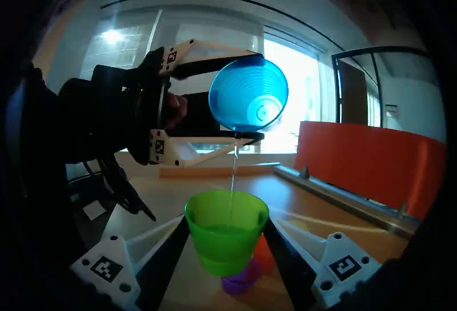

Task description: Pour water

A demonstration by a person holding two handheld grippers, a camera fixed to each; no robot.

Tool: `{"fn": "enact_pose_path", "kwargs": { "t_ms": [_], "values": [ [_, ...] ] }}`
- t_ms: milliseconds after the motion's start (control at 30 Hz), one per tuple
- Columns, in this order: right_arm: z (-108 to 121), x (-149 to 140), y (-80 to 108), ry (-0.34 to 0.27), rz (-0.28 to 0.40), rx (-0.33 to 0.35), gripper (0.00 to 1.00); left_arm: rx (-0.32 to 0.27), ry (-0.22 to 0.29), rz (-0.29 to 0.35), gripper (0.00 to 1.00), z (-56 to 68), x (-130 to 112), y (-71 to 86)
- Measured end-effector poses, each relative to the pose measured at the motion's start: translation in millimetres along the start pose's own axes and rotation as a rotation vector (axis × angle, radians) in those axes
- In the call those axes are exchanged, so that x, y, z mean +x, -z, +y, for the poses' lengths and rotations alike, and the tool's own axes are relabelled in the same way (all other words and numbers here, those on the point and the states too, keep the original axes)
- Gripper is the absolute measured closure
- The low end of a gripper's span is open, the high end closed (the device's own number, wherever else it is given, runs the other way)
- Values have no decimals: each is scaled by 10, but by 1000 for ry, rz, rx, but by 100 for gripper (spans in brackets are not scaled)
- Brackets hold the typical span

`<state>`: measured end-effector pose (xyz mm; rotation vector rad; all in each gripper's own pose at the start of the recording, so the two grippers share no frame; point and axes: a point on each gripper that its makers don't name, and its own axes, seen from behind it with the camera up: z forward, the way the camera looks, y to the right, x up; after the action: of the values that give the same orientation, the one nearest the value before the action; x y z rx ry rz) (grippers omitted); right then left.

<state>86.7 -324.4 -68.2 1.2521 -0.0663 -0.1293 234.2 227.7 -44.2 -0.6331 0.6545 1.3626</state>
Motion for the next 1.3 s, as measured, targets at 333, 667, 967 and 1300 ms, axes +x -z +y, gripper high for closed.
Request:
{"fn": "enact_pose_path", "kwargs": {
  "t_ms": [333, 667, 967, 1300],
  "values": [
    [-6, 19, -11, 3, 2, 3, 10, 6, -19, 1, 13, -7, 0, -3],
    [-10, 5, -20, 4, 1, 5, 10, -2, -46, 1, 13, 47, 18, 20],
    [-2, 9, -24, 3, 3, 3, 11, 0, -57, 0, 13, 34, 15, 26],
    [-2, 24, -29, 5, 6, 3, 10, -6, -73, -4, 13, 48, 15, 30]
  ]
}}
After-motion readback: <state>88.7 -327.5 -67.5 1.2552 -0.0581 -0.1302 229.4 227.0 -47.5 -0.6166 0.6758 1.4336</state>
